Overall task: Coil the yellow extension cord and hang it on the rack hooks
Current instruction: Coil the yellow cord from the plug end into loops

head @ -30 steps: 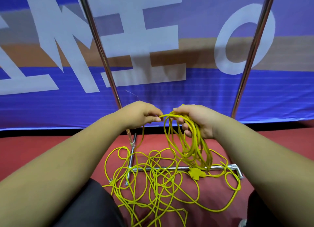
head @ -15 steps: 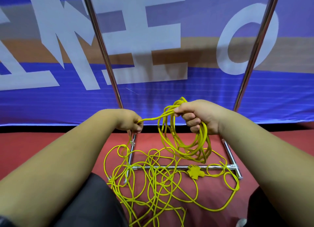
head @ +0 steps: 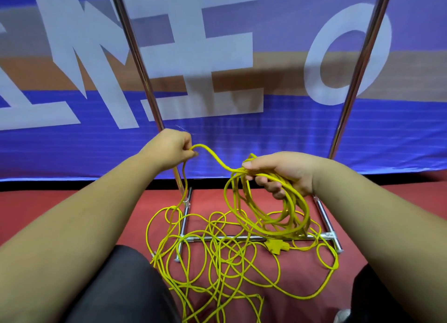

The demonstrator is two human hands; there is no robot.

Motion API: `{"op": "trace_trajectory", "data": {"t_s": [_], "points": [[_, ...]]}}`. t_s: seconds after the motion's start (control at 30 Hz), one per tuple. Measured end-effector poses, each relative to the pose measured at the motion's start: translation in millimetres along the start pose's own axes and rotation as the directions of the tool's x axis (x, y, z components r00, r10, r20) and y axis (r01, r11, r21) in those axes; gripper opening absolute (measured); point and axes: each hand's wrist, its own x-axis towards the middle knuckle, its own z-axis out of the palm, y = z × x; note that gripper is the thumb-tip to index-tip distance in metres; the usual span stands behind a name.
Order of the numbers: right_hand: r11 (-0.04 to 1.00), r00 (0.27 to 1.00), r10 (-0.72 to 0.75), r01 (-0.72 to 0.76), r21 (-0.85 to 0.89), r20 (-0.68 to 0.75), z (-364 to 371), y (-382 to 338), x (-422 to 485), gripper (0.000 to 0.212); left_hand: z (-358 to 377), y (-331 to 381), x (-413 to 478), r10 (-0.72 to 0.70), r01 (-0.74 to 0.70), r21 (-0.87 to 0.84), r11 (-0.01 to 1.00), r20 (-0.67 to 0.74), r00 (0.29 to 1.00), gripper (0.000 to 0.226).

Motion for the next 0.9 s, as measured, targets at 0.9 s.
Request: {"op": "trace_trajectory", "data": {"t_s": [0.9], "points": [[0.670,0.881,-0.244,0.455,0.586,-0.405,-15,-16,11,0.022,55,-30,-25,-0.014,0.095,-0.063,0.993,0.755,0.655,0.033]]}}
